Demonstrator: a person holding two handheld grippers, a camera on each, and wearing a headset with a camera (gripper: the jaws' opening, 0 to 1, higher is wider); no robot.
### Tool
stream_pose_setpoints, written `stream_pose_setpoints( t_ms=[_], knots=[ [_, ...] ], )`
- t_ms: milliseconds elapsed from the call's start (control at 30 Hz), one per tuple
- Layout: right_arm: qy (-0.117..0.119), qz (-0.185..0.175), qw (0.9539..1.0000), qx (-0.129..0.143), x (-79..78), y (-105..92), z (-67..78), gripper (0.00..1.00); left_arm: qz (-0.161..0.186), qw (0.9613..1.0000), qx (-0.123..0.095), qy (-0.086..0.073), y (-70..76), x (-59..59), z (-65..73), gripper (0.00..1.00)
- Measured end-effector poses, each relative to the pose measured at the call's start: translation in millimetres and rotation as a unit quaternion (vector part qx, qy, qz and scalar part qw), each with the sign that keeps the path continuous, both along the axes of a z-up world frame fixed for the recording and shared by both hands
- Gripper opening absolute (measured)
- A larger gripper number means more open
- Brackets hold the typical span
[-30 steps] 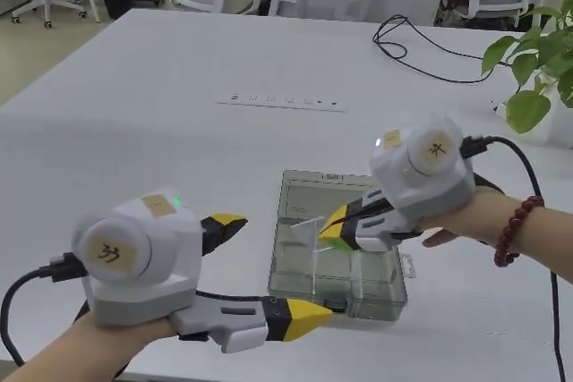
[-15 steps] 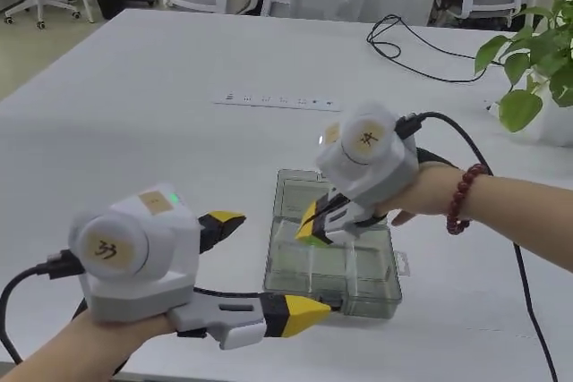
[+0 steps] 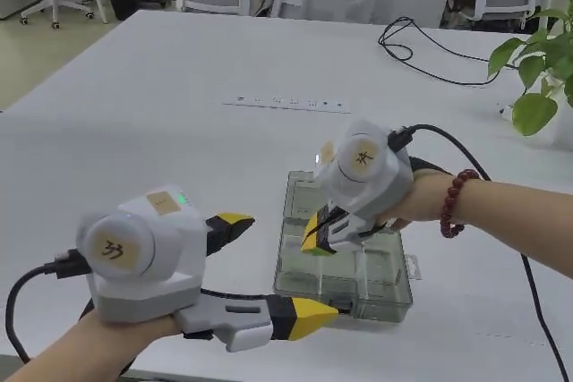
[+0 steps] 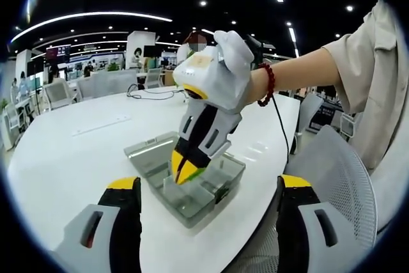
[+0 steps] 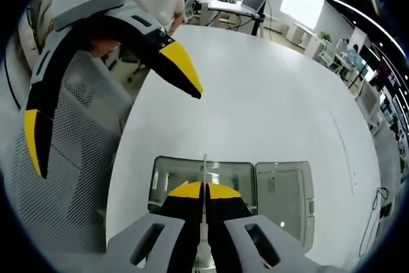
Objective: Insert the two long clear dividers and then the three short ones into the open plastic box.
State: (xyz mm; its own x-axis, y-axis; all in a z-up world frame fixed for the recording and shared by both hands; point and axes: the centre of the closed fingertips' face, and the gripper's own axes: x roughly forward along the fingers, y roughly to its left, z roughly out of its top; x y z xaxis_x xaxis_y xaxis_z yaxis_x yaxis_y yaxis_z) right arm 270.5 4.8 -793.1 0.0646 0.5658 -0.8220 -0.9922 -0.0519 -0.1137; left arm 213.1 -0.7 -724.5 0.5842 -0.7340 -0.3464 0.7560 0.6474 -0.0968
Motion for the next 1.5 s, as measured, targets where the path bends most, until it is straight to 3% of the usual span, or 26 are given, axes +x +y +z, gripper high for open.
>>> stream_pose_setpoints(
  t_ms=[700,800,1133,1500],
  knots=[
    [0.017,0.004,0.9992,-0.035,2.1,3.4,-25.0,0.02,-0.001,1.0000,0.007,0.001,-0.6,0.8,-1.8,0.89],
    [0.030,0.003,0.9987,-0.042,2.6,3.0,-25.0,0.02,-0.002,1.0000,0.009,-0.001,-1.2,1.6,-1.9,0.89],
    [0.036,0.013,0.9930,-0.112,0.6,3.1,-33.3,0.02,-0.004,0.9999,0.014,-0.003,-5.1,3.2,-2.1,0.90],
    [0.037,0.012,0.9913,-0.126,0.9,0.7,-34.5,0.02,-0.002,0.9999,0.010,0.000,-6.7,4.3,-4.8,0.90]
  ],
)
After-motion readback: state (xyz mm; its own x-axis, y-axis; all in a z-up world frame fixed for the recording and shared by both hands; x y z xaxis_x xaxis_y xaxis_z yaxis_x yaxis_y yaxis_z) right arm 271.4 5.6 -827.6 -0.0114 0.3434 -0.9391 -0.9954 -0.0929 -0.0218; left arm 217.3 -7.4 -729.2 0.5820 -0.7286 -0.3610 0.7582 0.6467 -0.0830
